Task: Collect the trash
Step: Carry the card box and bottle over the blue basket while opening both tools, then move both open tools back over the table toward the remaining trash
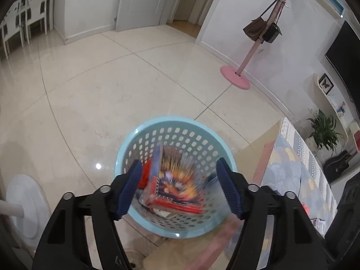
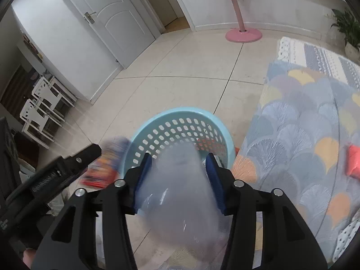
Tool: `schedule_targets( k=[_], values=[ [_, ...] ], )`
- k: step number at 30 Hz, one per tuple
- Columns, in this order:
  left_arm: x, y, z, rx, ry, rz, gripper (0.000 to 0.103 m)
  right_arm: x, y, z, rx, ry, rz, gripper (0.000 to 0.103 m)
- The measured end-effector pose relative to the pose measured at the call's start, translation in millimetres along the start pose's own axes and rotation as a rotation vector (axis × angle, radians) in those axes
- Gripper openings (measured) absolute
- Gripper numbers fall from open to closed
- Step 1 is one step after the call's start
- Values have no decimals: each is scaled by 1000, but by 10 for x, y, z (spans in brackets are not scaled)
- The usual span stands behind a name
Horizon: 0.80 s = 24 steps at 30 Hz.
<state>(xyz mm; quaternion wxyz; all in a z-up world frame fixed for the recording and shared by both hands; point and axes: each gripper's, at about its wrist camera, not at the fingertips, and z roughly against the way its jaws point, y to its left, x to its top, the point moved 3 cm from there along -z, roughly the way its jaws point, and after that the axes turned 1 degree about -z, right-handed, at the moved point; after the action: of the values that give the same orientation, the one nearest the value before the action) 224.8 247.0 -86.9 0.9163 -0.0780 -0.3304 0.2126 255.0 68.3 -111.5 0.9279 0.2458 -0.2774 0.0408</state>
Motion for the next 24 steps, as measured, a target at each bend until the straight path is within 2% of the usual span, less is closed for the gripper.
schedule_targets(
  k=[7,13,19,24],
  values=[
    [-40,-64,51,-7,-25,-45,68,0,-129,157,-5,-29,8,48],
    [-78,-125,165,-42,-58,-56,68,-22,-242,375,-11,-53,14,48],
    [-140,-358,373,-109,-109,-104,68,-43,-354,814,-54,-124,31,48],
    [-279,-732,637,-165,-156,-176,68,-20,-562,1314,-107,-201,26,48]
  ],
)
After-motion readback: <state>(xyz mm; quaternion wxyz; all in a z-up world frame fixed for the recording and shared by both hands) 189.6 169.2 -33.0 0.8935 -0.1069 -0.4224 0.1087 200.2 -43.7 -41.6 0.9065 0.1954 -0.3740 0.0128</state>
